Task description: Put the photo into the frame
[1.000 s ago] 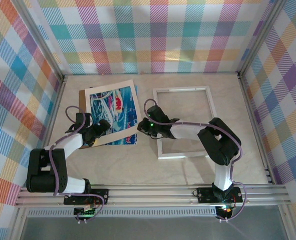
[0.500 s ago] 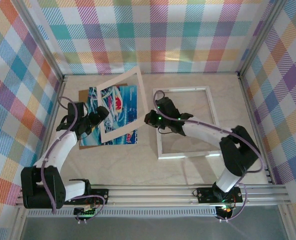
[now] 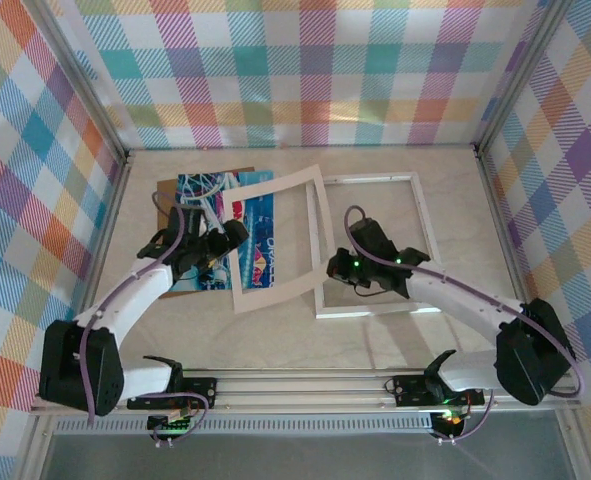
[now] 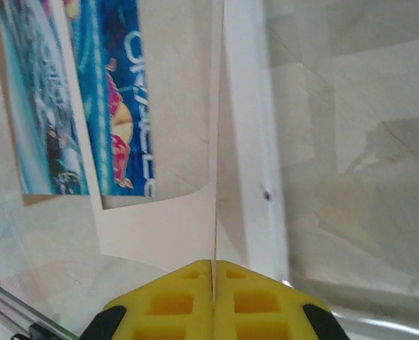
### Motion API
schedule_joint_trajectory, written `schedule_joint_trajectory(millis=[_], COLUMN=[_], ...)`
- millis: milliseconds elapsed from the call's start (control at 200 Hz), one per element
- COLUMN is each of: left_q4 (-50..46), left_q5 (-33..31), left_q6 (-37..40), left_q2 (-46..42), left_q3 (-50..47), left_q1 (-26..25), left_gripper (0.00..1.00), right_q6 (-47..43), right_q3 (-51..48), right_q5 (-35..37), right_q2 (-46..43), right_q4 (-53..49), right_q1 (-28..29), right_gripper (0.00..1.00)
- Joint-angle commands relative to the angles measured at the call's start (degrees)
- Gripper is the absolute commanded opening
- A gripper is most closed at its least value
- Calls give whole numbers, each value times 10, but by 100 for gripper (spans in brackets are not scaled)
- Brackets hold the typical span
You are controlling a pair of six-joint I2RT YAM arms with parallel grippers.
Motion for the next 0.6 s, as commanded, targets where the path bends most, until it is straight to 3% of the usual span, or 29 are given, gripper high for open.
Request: schedule_joint_trajectory(millis=[0, 55, 135, 240, 380, 595], left_q4=[39, 49, 66, 59, 41, 34], left_q5=[-33, -36, -40, -55, -72, -92], left_q6=[-13, -17, -25, -21, -6, 6], left_q2=[39, 59, 73, 77, 85, 104], left_q3=[-6, -8, -16, -14, -3, 1], left_q1=[-23, -27, -27, -27, -27, -26], left_gripper=[100, 100, 100, 100, 100, 100], right_q6=[23, 10, -29, -82, -153, -242], right_q3=[-29, -32, -7, 35, 76, 153], right_q5=[7, 3, 26, 103, 142, 58], right_q2=[-19, -16, -4, 12, 37, 142], right_q4=[-25, -19, -56, -129, -148, -96], right_q1=[-2, -2, -2, -8, -49, -113], right_gripper=[6, 19, 54, 74, 88, 86])
